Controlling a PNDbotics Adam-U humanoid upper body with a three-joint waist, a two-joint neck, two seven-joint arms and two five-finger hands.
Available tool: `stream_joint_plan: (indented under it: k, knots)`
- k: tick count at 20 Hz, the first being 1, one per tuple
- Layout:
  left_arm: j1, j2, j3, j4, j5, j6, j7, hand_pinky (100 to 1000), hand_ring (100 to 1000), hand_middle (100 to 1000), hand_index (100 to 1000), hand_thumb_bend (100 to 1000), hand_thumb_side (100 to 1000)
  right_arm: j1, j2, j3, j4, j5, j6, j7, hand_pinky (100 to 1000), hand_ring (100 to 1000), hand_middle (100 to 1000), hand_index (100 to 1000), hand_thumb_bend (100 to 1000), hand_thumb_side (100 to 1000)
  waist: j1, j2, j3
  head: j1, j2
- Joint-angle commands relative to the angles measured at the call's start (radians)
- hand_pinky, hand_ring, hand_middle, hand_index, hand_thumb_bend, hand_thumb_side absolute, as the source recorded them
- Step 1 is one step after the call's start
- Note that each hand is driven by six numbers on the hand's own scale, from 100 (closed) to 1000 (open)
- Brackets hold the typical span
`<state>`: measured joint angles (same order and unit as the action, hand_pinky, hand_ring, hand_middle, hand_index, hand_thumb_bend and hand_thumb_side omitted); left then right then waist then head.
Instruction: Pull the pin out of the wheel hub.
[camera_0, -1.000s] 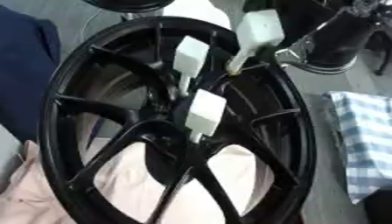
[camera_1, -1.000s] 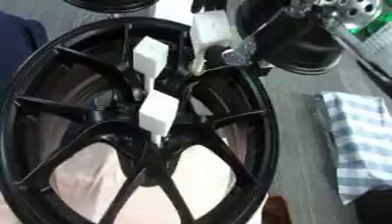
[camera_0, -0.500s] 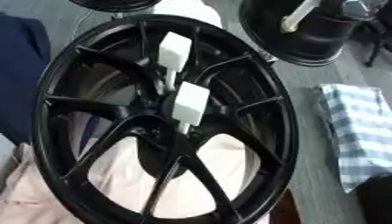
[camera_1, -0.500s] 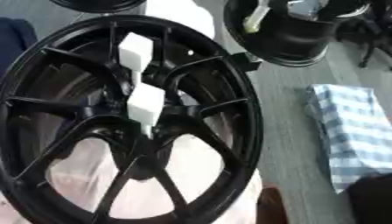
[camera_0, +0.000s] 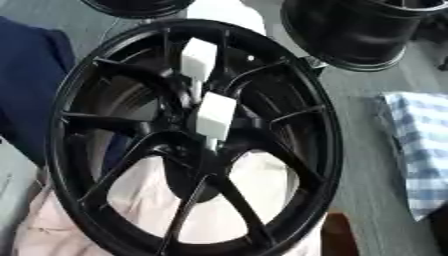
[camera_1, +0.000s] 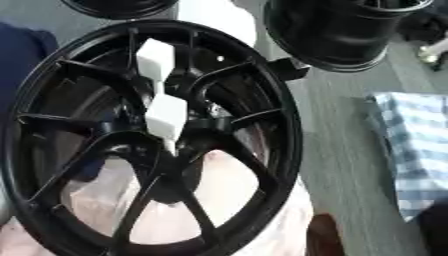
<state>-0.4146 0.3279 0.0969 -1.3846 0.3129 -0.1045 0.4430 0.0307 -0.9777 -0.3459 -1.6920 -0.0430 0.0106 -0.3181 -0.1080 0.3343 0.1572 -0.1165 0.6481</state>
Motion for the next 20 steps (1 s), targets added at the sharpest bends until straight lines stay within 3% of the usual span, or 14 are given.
stream_joint_plan:
  k: [1,2,6,7,8,10,15,18,20]
  knots:
    - [-0.007,0.020,0.012,0.000,0.006,-0.004,0.009,580,527,490,665,207,870,0.039,0.088,-0.046,0.020,0.083,0.046,-0.099,732,602,295,476,372,100,0.006,-0.028,-0.004,0.001,-0.008]
    - [-0.006,0.019,0.012,0.002,0.008,-0.005,0.009,581,527,490,665,207,871,0.052,0.121,-0.047,0.028,0.092,0.058,-0.122,732,603,295,477,295,100,0.009,-0.030,-0.004,-0.004,-0.011]
    - [-0.007,0.013,0.011,0.008,0.013,-0.006,0.008,581,527,490,665,209,871,0.073,0.225,-0.034,0.062,0.090,0.074,-0.182,750,689,453,578,328,100,0.016,-0.031,-0.002,-0.030,-0.032]
    - [-0.008,0.012,0.011,0.008,0.014,-0.006,0.007,581,527,490,665,211,870,0.074,0.242,-0.030,0.071,0.091,0.075,-0.191,770,763,595,686,479,100,0.016,-0.032,-0.001,-0.033,-0.035]
    - [-0.008,0.011,0.011,0.008,0.014,-0.006,0.007,581,527,490,665,211,870,0.074,0.259,-0.028,0.082,0.093,0.078,-0.203,778,796,665,730,558,151,0.017,-0.032,0.000,-0.035,-0.038]
    - [-0.009,0.009,0.010,0.008,0.014,-0.007,0.005,581,528,490,666,212,870,0.072,0.288,-0.021,0.107,0.085,0.096,-0.223,784,840,748,798,432,356,0.017,-0.033,0.001,-0.041,-0.042]
    - [-0.009,0.006,0.008,0.004,0.014,-0.006,0.003,581,527,490,665,214,868,0.053,0.338,-0.009,0.132,0.019,0.109,-0.279,780,862,815,837,243,575,0.016,-0.034,0.005,-0.048,-0.043]
    - [-0.008,0.006,0.008,0.003,0.014,-0.005,0.002,581,527,489,665,212,868,0.020,0.357,-0.007,0.107,-0.038,0.089,-0.334,765,848,790,816,208,532,0.017,-0.035,0.007,-0.051,-0.045]
    - [-0.008,0.004,0.006,0.003,0.013,-0.005,0.001,581,527,489,665,213,867,-0.013,0.374,0.008,0.042,-0.076,0.049,-0.360,752,818,726,772,190,436,0.018,-0.037,0.009,-0.057,-0.044]
